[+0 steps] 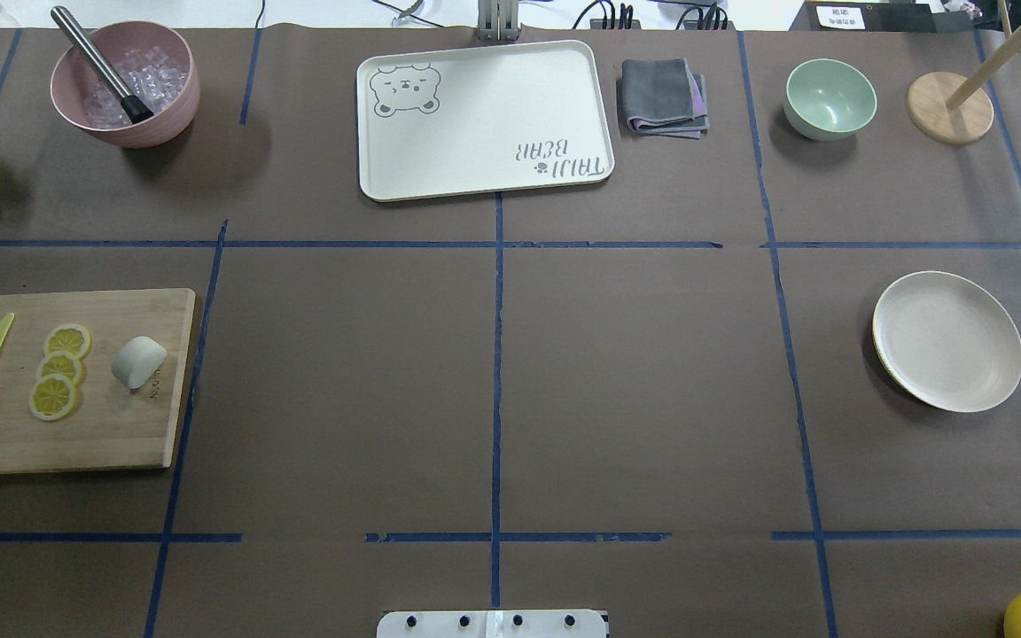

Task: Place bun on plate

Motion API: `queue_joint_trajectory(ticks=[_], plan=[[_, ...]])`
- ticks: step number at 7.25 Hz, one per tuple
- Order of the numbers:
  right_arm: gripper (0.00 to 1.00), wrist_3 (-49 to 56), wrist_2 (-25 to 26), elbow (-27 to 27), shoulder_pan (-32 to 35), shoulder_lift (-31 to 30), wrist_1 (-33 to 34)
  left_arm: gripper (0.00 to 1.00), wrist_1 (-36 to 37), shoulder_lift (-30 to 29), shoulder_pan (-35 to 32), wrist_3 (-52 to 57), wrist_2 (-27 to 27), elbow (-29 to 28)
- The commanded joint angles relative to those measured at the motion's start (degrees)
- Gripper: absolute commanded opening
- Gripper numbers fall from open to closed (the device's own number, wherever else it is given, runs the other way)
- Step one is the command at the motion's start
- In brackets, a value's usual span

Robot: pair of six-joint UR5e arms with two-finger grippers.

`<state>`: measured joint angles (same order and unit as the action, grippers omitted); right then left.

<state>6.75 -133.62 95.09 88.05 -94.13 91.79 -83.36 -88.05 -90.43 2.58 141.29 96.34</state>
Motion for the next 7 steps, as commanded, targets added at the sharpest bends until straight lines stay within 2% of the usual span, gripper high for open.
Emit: queue_joint_trajectory(ticks=[1, 2, 5, 6, 7], plan=[[1.00, -0.07, 0.54, 0.36, 0.02, 0.26, 0.14, 1.00, -1.71, 0.68, 0.34, -0.03, -0.57, 2.16], [1.00, -0.07, 1.85, 0.27, 0.02, 0.26, 0.06, 1.00, -1.72, 0.69, 0.34, 0.05, -2.23, 2.27], [1.00, -0.07, 1.43, 0.36, 0.02, -0.35, -0.47, 1.00, -2.16, 0.69, 0.69, 0.32, -2.94, 2.36], [1.00, -0.16, 1.34, 0.36, 0.02, -0.44, -0.56, 1.00, -2.16, 0.95, 0.69, 0.32, -6.43, 2.45], [1.00, -0.25, 1.34, 0.45, 0.02, -0.62, -0.56, 1.00, -2.25, 0.87, 0.87, 0.06, -7.16, 2.88]])
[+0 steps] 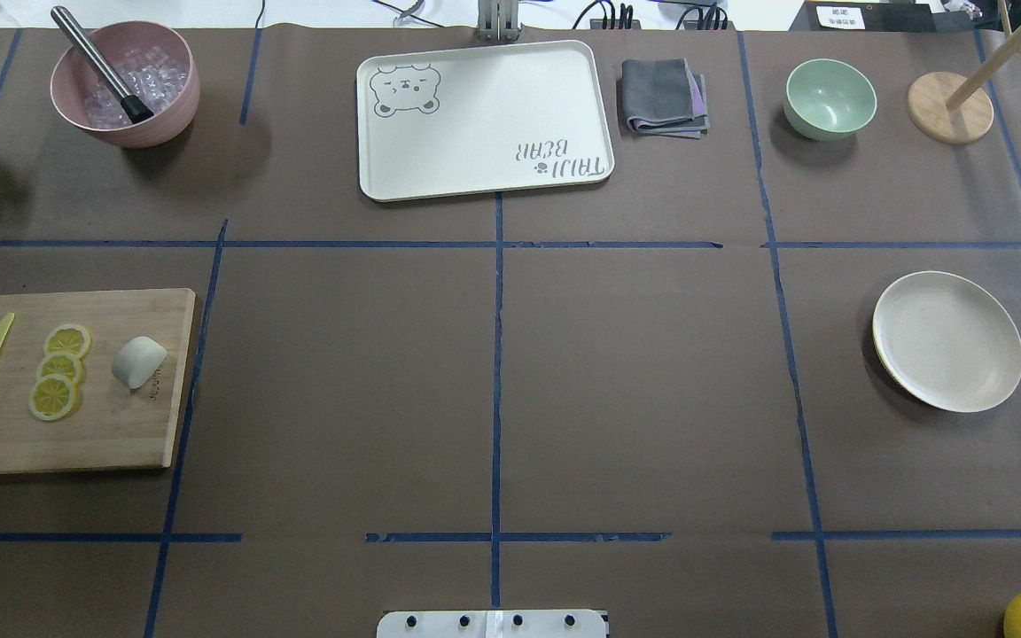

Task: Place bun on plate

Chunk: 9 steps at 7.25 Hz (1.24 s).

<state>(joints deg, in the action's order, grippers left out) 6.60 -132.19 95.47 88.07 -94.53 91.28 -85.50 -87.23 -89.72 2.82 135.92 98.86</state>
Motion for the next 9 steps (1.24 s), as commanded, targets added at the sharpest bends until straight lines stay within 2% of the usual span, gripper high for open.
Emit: queue_joint_trajectory(ticks=[1, 4, 5, 6, 8, 9], plan=[[1.00, -0.10, -0.17, 0.50, 0.00, -0.74, -0.13, 1.00, -0.02, 0.04, 0.24, -0.35, -1.88, 1.24], [1.00, -0.89, -0.26, 4.19, 0.00, -6.60, -6.08, 1.00, -0.02, 0.30, 1.82, -0.18, -1.62, 1.34], [1.00, -0.89, -1.21, 3.76, 0.00, -8.02, -11.33, 1.00, -0.10, 0.30, 1.91, -0.44, -1.45, 1.08], [1.00, -1.59, -3.75, 3.76, -0.09, -8.21, -13.39, 1.00, 0.24, 0.39, 2.09, -0.44, -1.36, 0.90], [1.00, -3.16, -5.88, 3.76, -1.31, -8.83, -13.67, 1.00, -0.36, 1.18, 3.22, -0.36, 1.19, 0.64], [1.00, -12.40, -5.80, 4.02, -4.62, -8.65, -14.19, 1.00, -1.41, 1.18, 5.67, -0.36, 1.11, 0.98]])
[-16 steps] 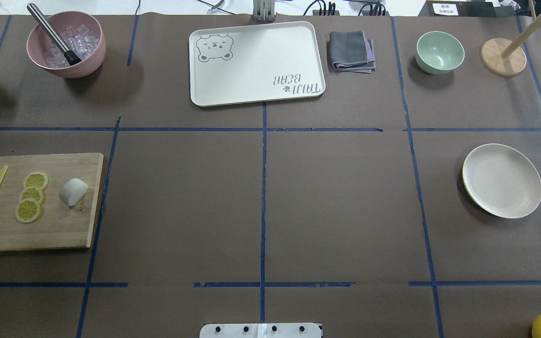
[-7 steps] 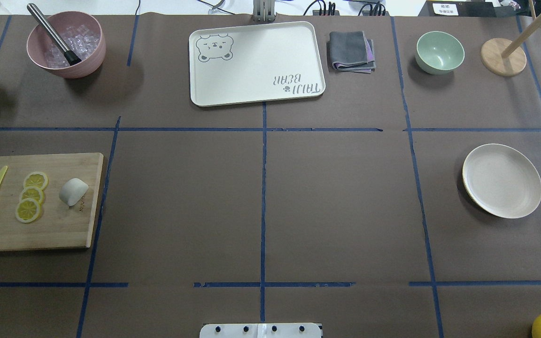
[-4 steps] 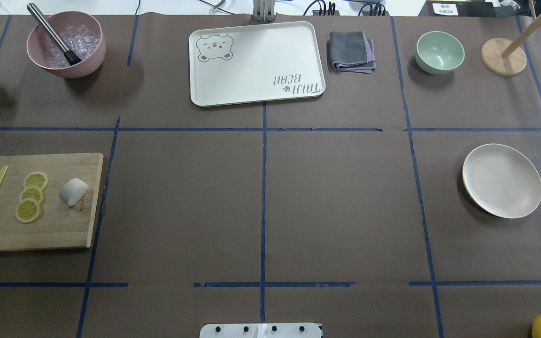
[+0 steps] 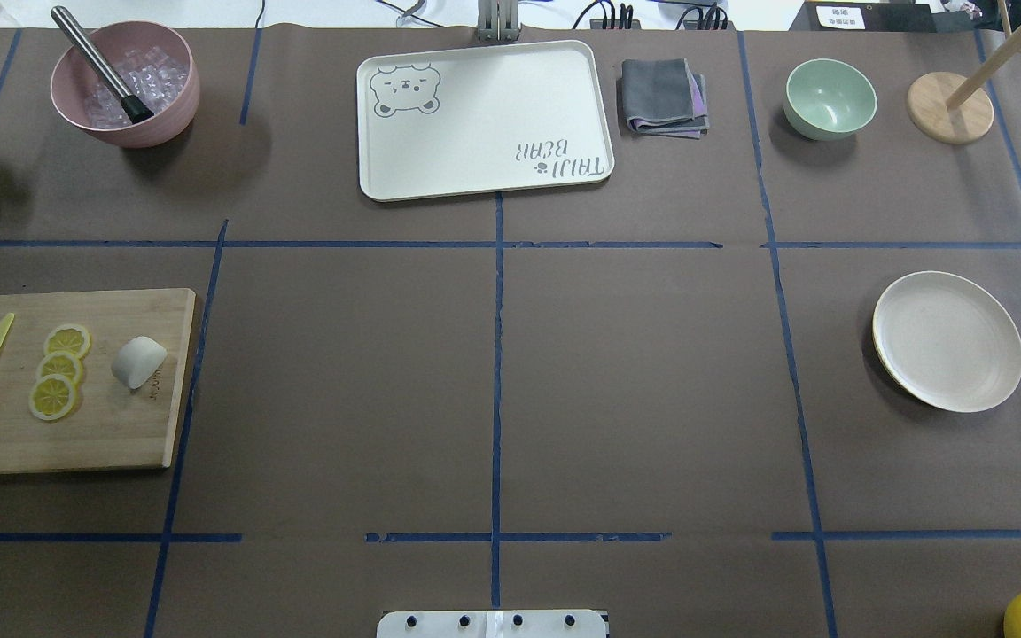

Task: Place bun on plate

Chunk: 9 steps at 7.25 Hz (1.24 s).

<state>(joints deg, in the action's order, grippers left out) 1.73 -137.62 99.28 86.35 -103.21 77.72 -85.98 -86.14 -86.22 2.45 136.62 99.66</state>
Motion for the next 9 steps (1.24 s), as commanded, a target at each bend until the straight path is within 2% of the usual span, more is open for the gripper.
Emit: queue_joint_trajectory(ticks=[1, 2, 3, 4, 6, 8, 9], plan=[[1.00, -16.23, -0.11, -0.13, -6.86, -0.06, -6.47, 1.00, -2.07, 0.10, 2.28, 0.01, 0.32, -0.16], [0.99, -26.59, 0.07, -1.01, -11.16, -0.06, -12.62, 1.00, -3.56, -0.16, 2.28, 0.18, 0.06, -0.43], [0.99, -36.61, 2.42, -1.10, -16.08, 0.20, -17.55, 1.00, -5.32, -0.08, 2.28, 0.45, 0.05, -0.69], [0.99, -40.28, 6.36, -1.62, -19.78, 0.29, -21.26, 1.00, -5.51, -0.08, 2.28, 0.27, 0.40, -0.78], [0.98, -40.49, 7.62, -4.87, -20.87, 2.03, -21.91, 1.00, -5.68, 0.01, 2.28, 0.54, 0.41, -0.52], [0.97, -40.84, 7.98, -11.18, -21.40, 4.76, -25.13, 1.00, -5.69, -0.08, 2.28, 0.54, 0.41, -0.52], [0.95, -44.15, 7.89, -12.34, -21.40, 6.69, -25.60, 1.00, -5.69, -0.08, 2.28, 0.54, 0.41, -0.52]])
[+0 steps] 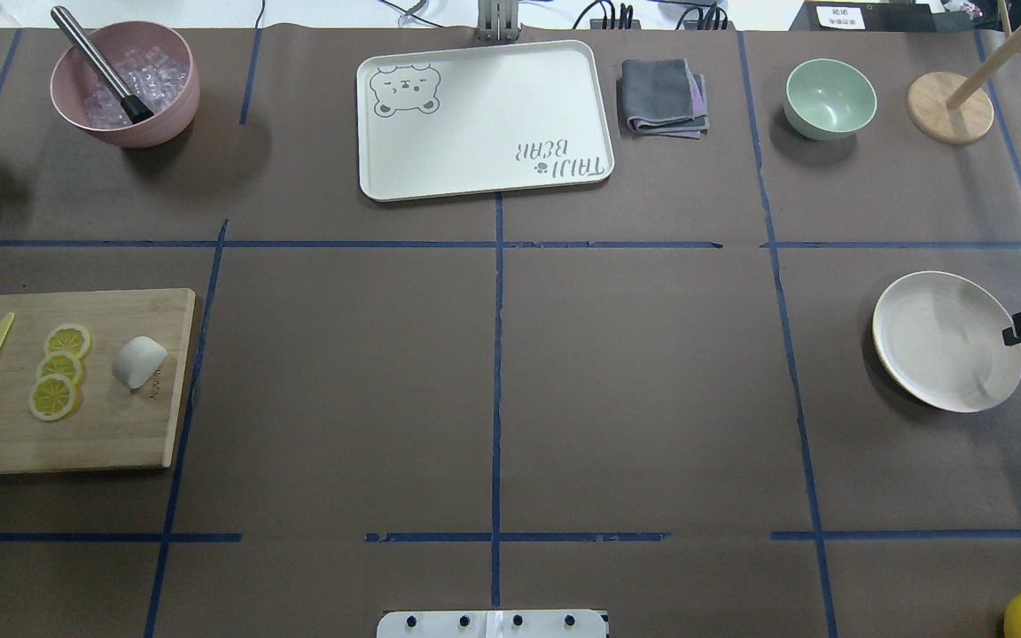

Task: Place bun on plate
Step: 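Move the right gripper to the white plate's rim and grasp it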

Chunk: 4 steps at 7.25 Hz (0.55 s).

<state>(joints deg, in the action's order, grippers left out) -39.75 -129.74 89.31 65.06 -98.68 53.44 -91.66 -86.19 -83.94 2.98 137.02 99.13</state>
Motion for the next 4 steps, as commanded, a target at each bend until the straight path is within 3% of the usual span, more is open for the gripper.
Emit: queue_joint_trajectory(ticks=[1, 4], plan=[[0.94, -5.22, -0.08, -2.38, -0.72, 2.61, -1.41, 1.00, -0.01, -0.12, 0.00, 0.01, 0.00, 0.18], [0.89, -5.69, -0.17, -3.09, -2.30, 2.70, -1.23, 1.00, -0.01, -0.12, 0.00, 0.01, 0.00, -0.08]])
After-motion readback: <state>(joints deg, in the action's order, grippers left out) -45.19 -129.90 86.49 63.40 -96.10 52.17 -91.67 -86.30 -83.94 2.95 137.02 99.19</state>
